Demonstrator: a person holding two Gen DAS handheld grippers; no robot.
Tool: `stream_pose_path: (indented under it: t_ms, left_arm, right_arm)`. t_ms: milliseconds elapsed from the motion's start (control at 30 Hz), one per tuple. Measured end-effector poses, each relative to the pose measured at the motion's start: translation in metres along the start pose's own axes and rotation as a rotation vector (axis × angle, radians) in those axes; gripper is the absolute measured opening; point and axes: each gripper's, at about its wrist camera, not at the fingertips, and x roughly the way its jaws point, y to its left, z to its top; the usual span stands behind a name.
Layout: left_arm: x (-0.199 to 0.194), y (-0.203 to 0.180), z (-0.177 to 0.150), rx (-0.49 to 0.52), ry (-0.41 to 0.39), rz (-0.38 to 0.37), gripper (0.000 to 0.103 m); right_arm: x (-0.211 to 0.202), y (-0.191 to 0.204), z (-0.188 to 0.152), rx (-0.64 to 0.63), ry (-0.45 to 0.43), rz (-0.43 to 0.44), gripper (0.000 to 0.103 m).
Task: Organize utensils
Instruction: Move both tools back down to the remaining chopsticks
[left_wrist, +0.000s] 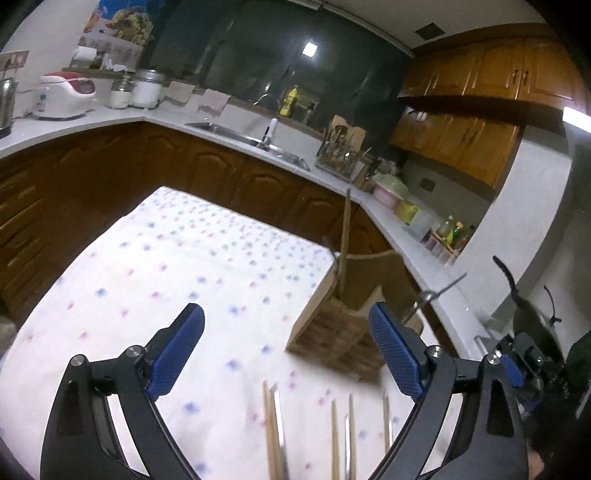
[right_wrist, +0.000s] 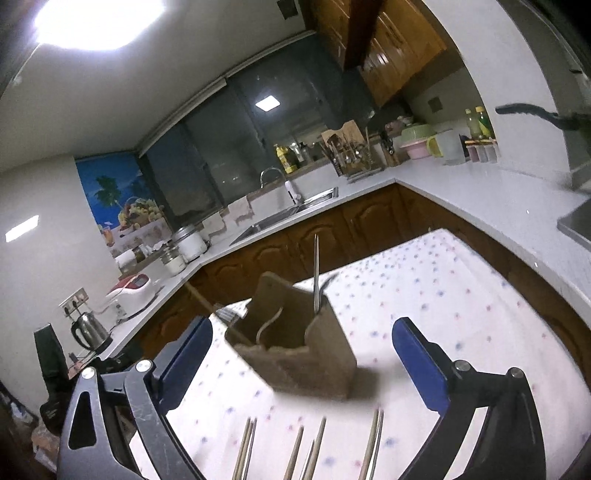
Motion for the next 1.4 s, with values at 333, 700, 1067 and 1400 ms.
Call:
stream_pose_path:
  t_ms: [333,700,1067,1400]
  left_arm:
    - [-0.028,0.013,-0.039,-0.002,0.045,0.047,0.092]
    - [-0.027,0.017,-0.073,0.029,0.128,0.085,0.092]
    - [-0.011,0.015,-0.083,0.072,0.197,0.122,0.092]
    - [0.018,0.006,-0.097,0.140,0.310,0.161,0.081]
  right_arm:
    - [-0.038,-0.006,-0.041,0.010,0.043,-0.018,0.099]
    - [-0.049,-0.005,-0.087,-0.041,0.117,-0.064,0.099]
    - [-0.039,-0.005,-0.100,-0.091,0.165,-0.104,0.092]
    - [-0.022,-0.017,-0.109,-0.055,0.248,-0.103,0.063]
